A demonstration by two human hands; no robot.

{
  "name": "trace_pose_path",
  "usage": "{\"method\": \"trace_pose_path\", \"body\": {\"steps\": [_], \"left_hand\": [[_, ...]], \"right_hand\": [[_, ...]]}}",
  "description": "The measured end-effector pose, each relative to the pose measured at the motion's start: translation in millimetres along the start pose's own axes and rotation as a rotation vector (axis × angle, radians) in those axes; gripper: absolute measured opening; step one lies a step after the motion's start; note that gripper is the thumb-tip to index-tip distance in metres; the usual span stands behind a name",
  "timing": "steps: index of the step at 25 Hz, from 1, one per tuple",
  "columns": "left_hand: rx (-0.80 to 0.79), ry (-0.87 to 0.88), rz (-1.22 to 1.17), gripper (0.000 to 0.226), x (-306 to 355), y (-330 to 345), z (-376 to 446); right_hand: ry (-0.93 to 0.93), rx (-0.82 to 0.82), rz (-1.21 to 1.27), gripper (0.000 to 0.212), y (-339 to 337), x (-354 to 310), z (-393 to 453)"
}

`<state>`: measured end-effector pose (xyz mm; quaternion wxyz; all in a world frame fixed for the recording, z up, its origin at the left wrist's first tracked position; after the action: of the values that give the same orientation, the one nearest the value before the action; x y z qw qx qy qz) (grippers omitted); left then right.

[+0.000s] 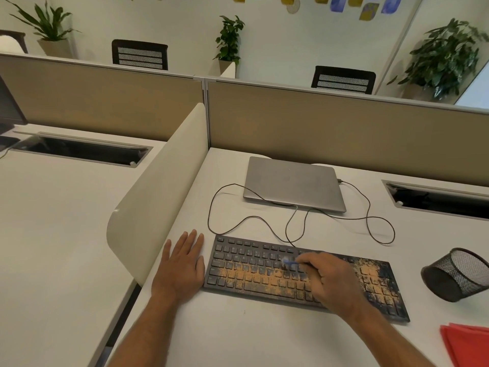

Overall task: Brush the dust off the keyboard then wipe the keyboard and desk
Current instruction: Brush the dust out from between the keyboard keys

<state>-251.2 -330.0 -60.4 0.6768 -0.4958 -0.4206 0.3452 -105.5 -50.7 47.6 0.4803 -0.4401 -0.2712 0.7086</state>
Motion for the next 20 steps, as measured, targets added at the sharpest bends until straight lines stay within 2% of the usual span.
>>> {"method": "trace_pose_path", "body": {"steps": [2, 6, 9, 13, 16, 20], "left_hand": [[0.001, 0.000, -0.006, 0.075, 0.3, -0.1, 0.5], [-0.021, -0.001, 0.020, 0.077, 0.8, -0.6, 0.5], [-0.018, 0.000, 0.022, 0.077, 1.6, -1.1, 0.6], [-0.018, 0.000, 0.024, 0.077, 0.8, -0.4, 0.1], [-0.019, 0.003, 0.018, 0.078, 2.2, -1.9, 0.2], [-0.003, -0.004, 0.022, 0.077, 1.4, -1.7, -0.2]], "right_hand": [[-0.048, -0.027, -0.016, 0.016, 4.4, -5.5, -0.7], [0.018, 0.004, 0.040, 0.016, 3.6, -0.7, 3.9], [-0.061, -0.035, -0.024, 0.017, 7.2, -8.8, 3.1], [-0.018, -0.006, 0.004, 0.020, 4.9, -4.2, 5.8], [-0.119, -0.069, -0.037, 0.017, 9.2, -13.8, 2.5], [-0.062, -0.032, -0.008, 0.021, 3.4, -6.1, 7.1]]}}
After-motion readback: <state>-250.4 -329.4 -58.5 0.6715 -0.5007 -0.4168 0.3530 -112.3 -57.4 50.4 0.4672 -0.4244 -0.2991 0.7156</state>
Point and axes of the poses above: each hand's wrist, its own z-axis towards the middle knuckle, its own y-axis out of the palm, x = y × z, the point moved 8 cm from there along z, towards the middle knuckle, and after that the axes turned 6 degrees about x, right-handed, at the moved point
